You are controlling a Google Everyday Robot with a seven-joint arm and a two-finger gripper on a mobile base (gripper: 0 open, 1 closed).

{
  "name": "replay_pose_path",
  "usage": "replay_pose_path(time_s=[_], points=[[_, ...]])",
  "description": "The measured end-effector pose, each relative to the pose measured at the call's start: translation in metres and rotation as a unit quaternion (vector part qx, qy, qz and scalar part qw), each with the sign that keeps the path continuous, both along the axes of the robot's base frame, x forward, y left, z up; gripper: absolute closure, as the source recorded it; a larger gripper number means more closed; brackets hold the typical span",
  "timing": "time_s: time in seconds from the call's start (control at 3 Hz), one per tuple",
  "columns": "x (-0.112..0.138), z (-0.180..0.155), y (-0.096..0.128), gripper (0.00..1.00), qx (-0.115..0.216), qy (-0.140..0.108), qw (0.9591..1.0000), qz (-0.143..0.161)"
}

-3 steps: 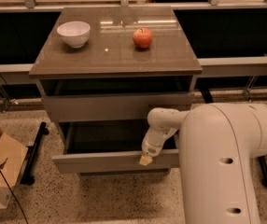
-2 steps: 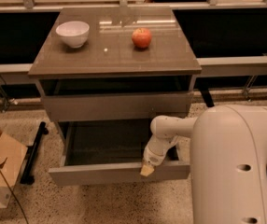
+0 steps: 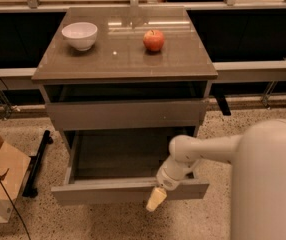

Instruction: Open middle drawer

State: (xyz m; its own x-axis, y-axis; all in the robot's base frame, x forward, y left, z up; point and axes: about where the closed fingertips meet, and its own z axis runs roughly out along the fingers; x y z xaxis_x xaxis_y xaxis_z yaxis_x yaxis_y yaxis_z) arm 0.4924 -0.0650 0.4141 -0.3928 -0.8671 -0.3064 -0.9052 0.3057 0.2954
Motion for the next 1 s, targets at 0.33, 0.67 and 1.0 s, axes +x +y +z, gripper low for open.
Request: replay_pose_path(time_s=[0.33, 0.67, 1.0], points=[[-0.003, 0.002, 0.000, 0.00, 0.004, -0.001, 1.0000, -0.008], [-0.050, -0.001, -0.013, 0.00, 0.008, 0.011, 0.9988, -0.048], [-0.049, 0.003, -0.014, 0.00, 0.008, 0.011, 0.9988, -0.048]])
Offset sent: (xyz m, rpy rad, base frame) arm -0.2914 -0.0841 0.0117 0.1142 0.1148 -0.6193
